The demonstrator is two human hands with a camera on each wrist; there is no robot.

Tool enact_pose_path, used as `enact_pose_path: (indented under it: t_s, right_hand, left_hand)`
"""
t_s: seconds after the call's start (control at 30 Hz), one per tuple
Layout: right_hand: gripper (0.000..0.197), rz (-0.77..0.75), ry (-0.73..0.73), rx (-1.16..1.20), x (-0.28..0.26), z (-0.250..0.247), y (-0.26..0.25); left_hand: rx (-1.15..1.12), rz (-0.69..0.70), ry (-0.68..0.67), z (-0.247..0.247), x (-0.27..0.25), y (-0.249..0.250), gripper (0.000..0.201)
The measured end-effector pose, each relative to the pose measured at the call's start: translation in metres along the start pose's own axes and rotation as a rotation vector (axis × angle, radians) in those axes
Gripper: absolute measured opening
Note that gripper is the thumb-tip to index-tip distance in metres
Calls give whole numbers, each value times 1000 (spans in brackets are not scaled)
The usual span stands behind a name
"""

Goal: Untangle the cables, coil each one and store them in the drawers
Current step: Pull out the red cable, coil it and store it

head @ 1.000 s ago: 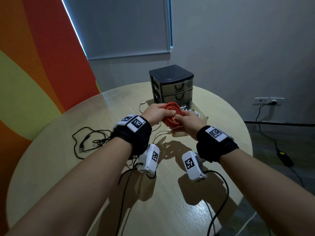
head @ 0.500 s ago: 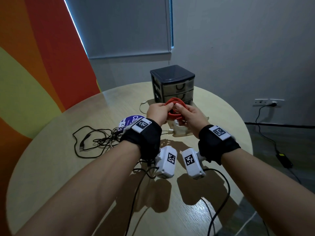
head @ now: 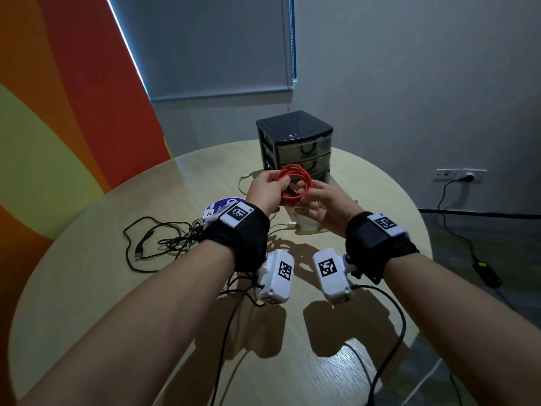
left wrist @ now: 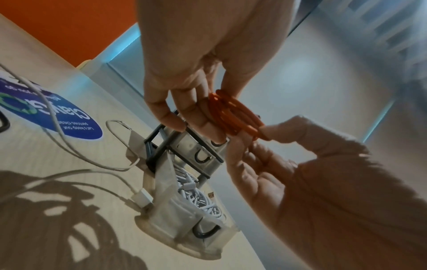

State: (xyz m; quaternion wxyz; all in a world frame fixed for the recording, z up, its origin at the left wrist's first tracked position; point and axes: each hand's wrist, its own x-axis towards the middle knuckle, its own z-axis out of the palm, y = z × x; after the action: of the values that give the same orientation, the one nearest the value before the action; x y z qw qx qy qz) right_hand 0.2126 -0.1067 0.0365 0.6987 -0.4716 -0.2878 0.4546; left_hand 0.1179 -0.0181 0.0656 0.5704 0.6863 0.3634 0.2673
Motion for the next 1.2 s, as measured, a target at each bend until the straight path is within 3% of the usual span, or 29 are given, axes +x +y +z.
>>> enact_pose_path:
  t_s: [0.3, 0.43, 0.57, 0.7, 0.93, 1.07, 1.2]
  right_hand:
    - [29, 42, 36, -135, -2, -1, 2]
    - [48, 25, -7, -14, -4, -1, 5]
    - [44, 26, -26, 56, -4, -3, 2]
    - [25, 17, 42, -76, -3, -4, 5]
    - [31, -156, 164, -451, -2, 1, 18]
    - [31, -147, 157, -408, -1, 4, 20]
    - [27, -98, 124, -227, -5, 2, 10]
  left_hand:
    - [-32, -4, -62, 1, -6, -4, 28]
    - [-33, 111, -39, 2, -7, 0, 28]
    - [-9, 70, -52, -2, -4, -1, 29]
    - [34, 18, -68, -5, -3, -4, 26]
    - [6, -25, -108, -2, -3, -8, 18]
    - [-14, -34, -128, 5, -4, -5, 18]
    - [158, 109, -73, 2, 1, -3, 15]
